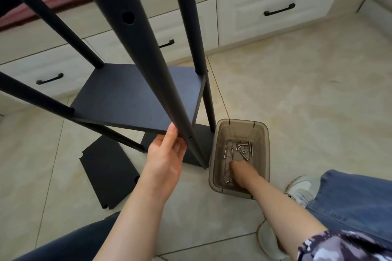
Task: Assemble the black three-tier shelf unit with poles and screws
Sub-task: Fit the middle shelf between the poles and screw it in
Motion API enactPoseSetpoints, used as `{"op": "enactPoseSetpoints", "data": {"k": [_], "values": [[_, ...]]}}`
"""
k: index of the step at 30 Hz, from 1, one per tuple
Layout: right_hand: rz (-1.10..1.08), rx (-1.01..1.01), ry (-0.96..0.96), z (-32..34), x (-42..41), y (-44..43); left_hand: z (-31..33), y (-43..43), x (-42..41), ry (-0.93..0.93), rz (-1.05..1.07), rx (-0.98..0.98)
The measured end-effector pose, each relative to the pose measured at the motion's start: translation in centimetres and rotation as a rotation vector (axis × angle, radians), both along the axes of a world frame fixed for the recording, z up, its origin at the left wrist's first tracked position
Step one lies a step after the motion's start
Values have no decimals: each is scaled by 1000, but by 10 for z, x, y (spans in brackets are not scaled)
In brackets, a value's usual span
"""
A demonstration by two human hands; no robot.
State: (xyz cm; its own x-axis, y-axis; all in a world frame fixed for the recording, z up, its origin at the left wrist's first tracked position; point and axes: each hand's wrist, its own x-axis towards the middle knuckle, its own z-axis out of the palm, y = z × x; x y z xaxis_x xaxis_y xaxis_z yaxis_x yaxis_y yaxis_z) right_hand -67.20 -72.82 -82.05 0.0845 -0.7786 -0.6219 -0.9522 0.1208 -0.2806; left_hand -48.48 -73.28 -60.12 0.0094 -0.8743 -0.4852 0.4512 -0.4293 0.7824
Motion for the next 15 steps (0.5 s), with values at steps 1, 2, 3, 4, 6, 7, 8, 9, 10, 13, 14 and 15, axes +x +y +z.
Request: {"op": "enactPoseSetpoints", "data": {"k": [1,2,3,4,6,7,8,9,10,13,14,15], "values": [[7,-23,2,3,0,0,0,0,1,-10,-2,0],[8,-43,4,7,0,0,1,-1,1,-18,-5,1],[6,-57,6,12,-1,0,2,-1,0,-21,-9,0],[-5,-69,0,18,-2,1,2,-1,0,-18,-9,-1],[-77,-102,-48,31,-4,3,4,0,-1,7,-4,-10],[-152,-133,-93,37,-3,5,4,1,-1,24,-1,-18],[-262,-174,-154,45,-2,9,5,1,-3,44,4,-25],[-414,-214,-239,55,3,13,6,2,-4,64,11,-28],[-599,-242,-354,66,9,18,6,3,-5,82,18,-32],[-1103,-283,-785,105,34,29,7,6,-8,96,32,-43],[-1191,-295,-918,119,43,34,7,7,-8,91,29,-46],[-1232,-319,-1022,133,52,38,7,8,-7,84,22,-51]]}}
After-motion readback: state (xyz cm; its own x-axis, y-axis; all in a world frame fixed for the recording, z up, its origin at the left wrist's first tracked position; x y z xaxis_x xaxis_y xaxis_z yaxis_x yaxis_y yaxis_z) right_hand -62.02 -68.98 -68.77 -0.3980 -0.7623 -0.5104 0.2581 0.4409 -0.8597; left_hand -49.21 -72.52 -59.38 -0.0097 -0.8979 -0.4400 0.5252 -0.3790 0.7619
